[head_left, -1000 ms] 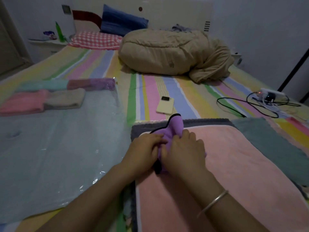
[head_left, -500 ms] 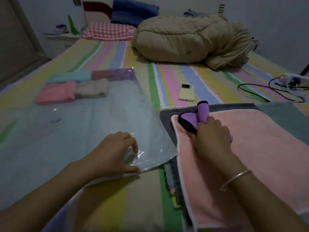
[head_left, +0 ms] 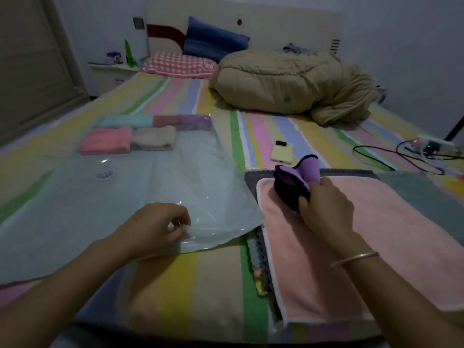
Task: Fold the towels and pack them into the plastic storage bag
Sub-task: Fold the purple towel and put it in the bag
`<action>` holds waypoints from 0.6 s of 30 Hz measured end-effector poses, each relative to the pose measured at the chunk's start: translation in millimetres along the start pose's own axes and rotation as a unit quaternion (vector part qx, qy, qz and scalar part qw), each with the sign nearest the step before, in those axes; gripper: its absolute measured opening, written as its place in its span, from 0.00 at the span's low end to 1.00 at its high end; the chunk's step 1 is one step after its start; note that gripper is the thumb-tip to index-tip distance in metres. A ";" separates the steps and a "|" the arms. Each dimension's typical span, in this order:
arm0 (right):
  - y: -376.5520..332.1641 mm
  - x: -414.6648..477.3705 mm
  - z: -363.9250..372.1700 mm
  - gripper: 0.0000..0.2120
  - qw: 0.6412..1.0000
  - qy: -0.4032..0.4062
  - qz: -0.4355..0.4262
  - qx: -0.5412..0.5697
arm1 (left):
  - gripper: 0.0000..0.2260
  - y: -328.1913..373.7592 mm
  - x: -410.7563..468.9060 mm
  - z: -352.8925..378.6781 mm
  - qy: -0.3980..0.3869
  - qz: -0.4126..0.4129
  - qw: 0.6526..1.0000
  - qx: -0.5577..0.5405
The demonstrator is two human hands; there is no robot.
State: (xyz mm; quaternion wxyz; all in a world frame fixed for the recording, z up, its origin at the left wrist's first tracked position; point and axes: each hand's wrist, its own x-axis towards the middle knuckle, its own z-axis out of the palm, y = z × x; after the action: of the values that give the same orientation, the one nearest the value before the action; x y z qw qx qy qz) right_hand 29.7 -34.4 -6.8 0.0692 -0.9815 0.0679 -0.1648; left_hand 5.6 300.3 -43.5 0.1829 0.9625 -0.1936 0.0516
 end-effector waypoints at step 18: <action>-40.0 -31.5 12.3 0.25 0.986 -0.084 -0.066 -0.129 | 0.15 -6.7 -16.5 5.5 0.117 0.069 0.989 0.056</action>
State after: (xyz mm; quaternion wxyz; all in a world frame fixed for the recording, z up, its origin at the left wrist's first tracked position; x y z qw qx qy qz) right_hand 8.7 11.2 -21.9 -0.0633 -0.9949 0.0172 -0.0761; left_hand -6.8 309.8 -53.6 0.1464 0.9427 -0.2339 0.1875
